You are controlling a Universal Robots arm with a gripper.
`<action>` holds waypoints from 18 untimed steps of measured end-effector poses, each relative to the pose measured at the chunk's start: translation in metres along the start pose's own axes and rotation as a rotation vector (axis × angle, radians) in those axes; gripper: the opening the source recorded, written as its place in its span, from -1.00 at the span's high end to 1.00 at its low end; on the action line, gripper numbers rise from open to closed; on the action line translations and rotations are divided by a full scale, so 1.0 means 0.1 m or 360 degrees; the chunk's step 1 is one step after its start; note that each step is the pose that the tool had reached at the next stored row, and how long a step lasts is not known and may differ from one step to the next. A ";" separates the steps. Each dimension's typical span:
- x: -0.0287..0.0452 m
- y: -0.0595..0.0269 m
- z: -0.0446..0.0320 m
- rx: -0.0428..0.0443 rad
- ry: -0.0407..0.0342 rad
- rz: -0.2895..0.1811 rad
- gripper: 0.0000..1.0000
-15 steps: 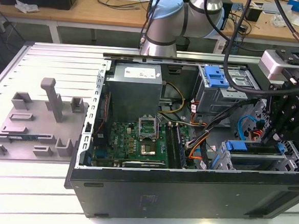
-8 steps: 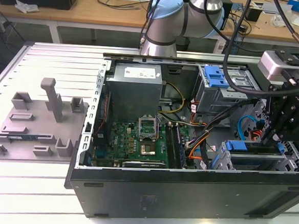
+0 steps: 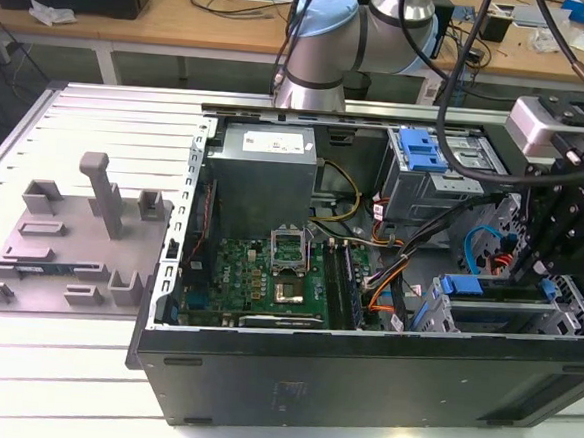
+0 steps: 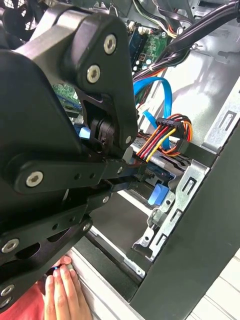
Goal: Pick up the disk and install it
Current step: 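Insert the first disk wire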
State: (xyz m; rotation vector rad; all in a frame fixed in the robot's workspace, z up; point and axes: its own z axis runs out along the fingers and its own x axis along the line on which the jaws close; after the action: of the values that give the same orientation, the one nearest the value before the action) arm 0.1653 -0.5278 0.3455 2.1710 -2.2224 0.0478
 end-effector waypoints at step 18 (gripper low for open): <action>-0.009 0.000 0.003 0.0000 0.0000 0.0000 0.67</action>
State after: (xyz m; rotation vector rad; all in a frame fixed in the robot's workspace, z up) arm 0.1653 -0.5269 0.3451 2.1710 -2.2222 0.0482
